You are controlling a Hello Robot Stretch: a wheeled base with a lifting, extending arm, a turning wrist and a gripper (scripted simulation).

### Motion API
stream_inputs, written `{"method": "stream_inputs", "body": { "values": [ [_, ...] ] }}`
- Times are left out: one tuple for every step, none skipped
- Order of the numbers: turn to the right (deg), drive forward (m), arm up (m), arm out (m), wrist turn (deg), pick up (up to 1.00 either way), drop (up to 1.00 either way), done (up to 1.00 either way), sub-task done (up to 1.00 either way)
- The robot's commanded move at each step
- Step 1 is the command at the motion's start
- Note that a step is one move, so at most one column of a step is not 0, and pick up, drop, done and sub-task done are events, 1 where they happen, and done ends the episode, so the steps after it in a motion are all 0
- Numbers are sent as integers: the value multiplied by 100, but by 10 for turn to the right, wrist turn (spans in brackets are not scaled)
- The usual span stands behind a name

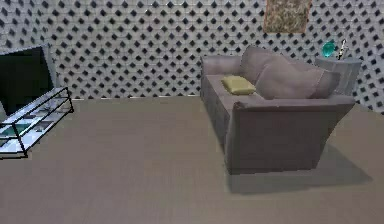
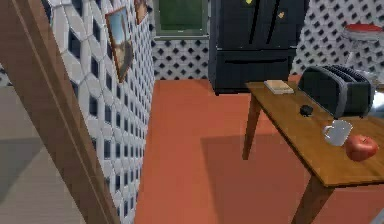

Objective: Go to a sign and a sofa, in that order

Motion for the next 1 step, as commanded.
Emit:
{"method": "stream_inputs", "body": {
  "values": [
    [0,45,0,0,0,0,0,0,0]
  ]
}}
